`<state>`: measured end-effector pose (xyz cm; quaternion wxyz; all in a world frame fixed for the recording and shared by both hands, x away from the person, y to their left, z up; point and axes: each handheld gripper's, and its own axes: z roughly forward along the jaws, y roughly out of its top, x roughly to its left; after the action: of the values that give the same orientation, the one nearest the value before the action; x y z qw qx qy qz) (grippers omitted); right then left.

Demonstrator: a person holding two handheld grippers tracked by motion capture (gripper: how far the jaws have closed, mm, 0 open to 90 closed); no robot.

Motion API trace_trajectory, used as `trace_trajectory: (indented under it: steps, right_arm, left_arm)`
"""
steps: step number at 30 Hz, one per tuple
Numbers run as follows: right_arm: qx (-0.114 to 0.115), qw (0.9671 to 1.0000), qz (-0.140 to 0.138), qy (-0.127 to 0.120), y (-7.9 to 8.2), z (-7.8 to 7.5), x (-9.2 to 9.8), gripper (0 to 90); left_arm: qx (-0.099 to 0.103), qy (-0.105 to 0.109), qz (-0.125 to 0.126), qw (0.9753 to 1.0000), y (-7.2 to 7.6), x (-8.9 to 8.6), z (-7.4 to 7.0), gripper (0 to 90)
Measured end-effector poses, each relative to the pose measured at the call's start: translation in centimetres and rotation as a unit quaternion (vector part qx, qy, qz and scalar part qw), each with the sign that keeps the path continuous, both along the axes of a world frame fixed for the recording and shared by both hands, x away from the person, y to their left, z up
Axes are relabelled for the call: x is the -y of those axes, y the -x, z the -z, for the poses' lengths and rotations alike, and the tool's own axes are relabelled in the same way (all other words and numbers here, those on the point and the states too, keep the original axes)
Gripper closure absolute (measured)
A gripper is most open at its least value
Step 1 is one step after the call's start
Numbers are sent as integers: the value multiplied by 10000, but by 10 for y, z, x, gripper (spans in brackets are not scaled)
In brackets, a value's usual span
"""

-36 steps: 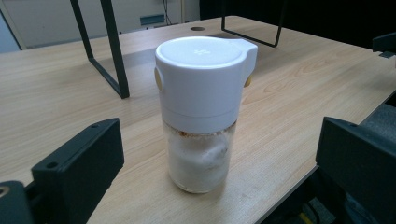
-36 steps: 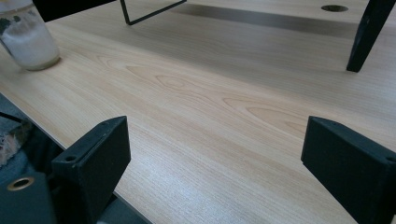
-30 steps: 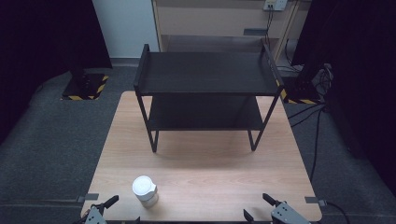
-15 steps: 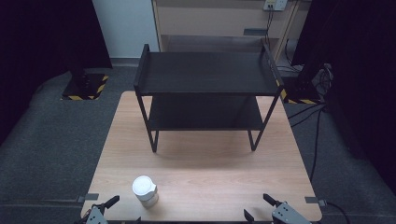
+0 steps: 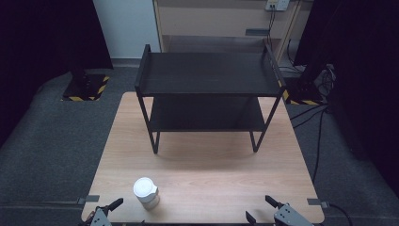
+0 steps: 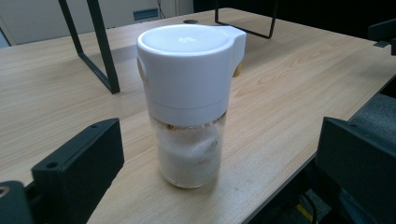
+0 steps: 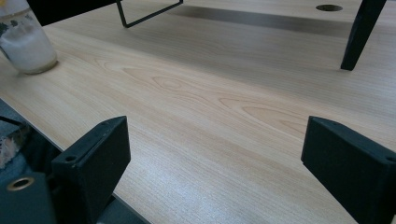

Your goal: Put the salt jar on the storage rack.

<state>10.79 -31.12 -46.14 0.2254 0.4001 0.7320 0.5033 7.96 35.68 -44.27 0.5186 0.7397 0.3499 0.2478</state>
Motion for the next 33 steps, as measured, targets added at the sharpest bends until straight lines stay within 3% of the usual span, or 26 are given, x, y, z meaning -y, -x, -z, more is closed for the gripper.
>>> trace_trajectory:
  steps: [4,8,12,18,23,26,33]
  right_arm:
    - [-10,10000,-46,-5,-1,0,-1,81]
    - [2,10000,-51,-46,0,0,0,80]
    - [-18,10000,-74,-45,-1,0,0,80]
    - [6,10000,-86,-15,-1,0,0,80]
    - [-22,10000,-79,-15,-2,0,0,80]
    - [-46,10000,-84,-15,-3,0,0,80]
    - [-89,9999,-93,-11,-6,1,1,80]
  left_arm:
    - [-60,70,-26,10000,-5,7,3,0]
    - [-83,107,-253,9996,-8,22,9,0]
    - [-55,-69,-471,9989,-16,35,13,0]
    - [-228,-115,-436,9987,-40,43,18,1]
    - [-111,-120,-536,9984,-51,51,25,20]
    - [-171,-143,-520,9984,-54,51,26,36]
    - [-90,-34,-457,9989,-53,44,32,186]
